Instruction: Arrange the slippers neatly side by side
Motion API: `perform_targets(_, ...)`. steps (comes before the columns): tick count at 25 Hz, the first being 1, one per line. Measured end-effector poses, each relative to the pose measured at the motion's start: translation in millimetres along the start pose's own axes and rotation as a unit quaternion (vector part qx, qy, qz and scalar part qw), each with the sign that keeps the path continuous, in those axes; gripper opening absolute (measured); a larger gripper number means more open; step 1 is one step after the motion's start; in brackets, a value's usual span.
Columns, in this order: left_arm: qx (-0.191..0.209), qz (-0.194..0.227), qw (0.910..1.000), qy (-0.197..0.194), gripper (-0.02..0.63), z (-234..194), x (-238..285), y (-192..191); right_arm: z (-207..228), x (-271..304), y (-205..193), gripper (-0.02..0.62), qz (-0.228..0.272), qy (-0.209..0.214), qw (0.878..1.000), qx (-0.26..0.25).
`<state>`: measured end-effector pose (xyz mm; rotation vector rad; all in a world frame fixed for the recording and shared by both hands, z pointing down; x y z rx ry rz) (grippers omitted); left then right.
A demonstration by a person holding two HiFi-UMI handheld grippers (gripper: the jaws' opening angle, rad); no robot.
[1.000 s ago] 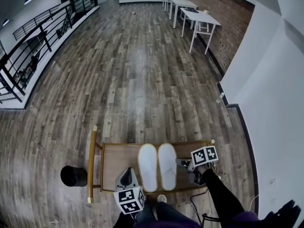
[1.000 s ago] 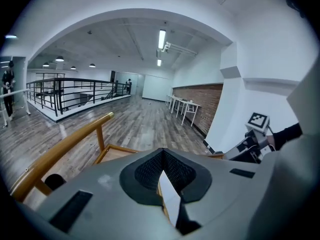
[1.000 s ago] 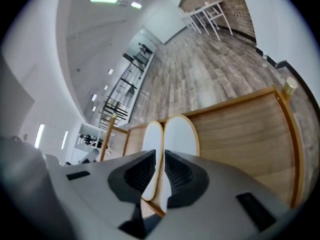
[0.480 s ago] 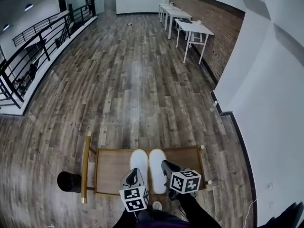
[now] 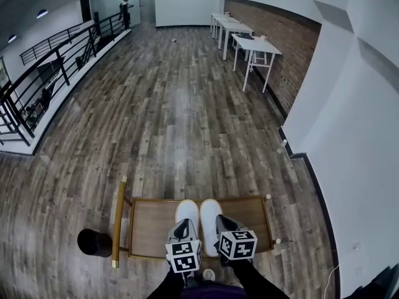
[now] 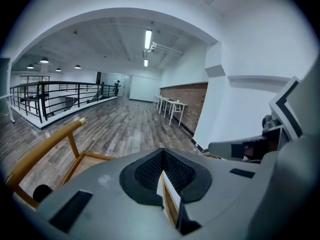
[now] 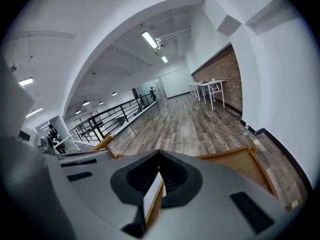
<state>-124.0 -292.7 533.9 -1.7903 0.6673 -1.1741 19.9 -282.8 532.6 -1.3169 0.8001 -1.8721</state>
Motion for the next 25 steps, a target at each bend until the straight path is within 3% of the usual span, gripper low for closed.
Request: perform_targets(25, -0.004, 0.0, 1.0, 0.004, -0.002, -14, -5, 3, -14, 6, -5, -0.002, -0.031, -0.004, 0.999, -0.033)
Point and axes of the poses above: the fingertips, and each gripper's own axes: x forward along the fingers, z to its right, y out of its top, the point moved 5 cm from there along -x, backward along the fingers, and after that the axes turned 1 degree about x, right-handed, at the moved point
